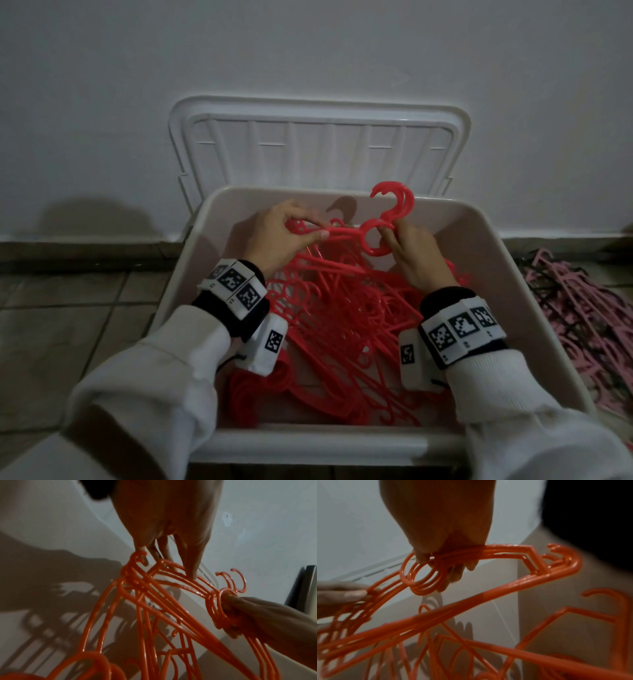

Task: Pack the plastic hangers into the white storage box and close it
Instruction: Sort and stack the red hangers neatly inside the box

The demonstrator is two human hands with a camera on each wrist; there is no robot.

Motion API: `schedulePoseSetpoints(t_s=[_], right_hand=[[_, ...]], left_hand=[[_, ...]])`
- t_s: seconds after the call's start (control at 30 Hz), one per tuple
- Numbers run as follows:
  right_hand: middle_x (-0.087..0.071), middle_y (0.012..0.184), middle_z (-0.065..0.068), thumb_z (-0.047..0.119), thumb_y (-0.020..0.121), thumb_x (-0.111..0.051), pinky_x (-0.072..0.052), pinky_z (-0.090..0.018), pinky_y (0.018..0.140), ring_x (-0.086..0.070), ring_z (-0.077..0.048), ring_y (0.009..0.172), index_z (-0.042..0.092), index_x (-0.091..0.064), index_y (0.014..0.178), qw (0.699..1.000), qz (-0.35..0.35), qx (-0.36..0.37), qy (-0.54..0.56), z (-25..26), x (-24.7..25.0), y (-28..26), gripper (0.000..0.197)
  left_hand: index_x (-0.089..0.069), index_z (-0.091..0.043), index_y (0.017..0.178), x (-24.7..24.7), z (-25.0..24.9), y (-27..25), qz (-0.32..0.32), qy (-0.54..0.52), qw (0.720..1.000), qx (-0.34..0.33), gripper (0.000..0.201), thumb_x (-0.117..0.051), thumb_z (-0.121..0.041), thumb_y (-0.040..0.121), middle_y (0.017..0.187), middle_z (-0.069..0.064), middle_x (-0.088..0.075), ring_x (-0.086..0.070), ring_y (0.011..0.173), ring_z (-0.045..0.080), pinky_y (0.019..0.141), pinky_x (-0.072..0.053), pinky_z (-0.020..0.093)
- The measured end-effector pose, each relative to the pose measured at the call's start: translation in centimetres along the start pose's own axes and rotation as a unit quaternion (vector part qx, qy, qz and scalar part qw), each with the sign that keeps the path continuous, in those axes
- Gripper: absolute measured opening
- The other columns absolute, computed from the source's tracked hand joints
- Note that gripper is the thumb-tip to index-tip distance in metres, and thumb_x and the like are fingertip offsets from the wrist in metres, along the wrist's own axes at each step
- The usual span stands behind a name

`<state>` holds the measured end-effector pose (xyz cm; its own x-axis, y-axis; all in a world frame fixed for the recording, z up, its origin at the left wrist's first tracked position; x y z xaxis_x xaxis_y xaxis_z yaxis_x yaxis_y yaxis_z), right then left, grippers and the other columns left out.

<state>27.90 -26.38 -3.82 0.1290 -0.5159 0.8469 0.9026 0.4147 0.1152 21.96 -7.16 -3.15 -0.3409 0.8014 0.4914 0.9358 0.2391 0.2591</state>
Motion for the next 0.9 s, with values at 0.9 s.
schedulePoseSetpoints(t_s=[0.9], right_hand=[[-0.065,0.094,-0.021,0.036,0.102,-0.021,-0.028,-0.034,0.066,-0.058,-0.041,0.09,0.003,-0.053,0.106,0.993,-0.071,-0.069,-0.069,-0.7,1.1,-0.4,0.046]], left_hand=[[-0.063,-0.009,0.117,-9.3,3.5,-8.0,0.688,0.16,0.697,0.124,0.038,-0.071,-0.008,0.08,0.073,-0.019,-0.062,-0.052,0.06,-0.008,0.067,-0.043,0.007]])
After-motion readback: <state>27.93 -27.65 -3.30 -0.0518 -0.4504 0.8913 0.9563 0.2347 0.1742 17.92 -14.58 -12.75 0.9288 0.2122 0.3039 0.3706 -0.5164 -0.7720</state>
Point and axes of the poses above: each hand's wrist, its own y-axis towards the middle knuckle, its own x-axis out of the back of the hand, z = x × y, the point moved 3 cm from there along y, towards the middle knuckle
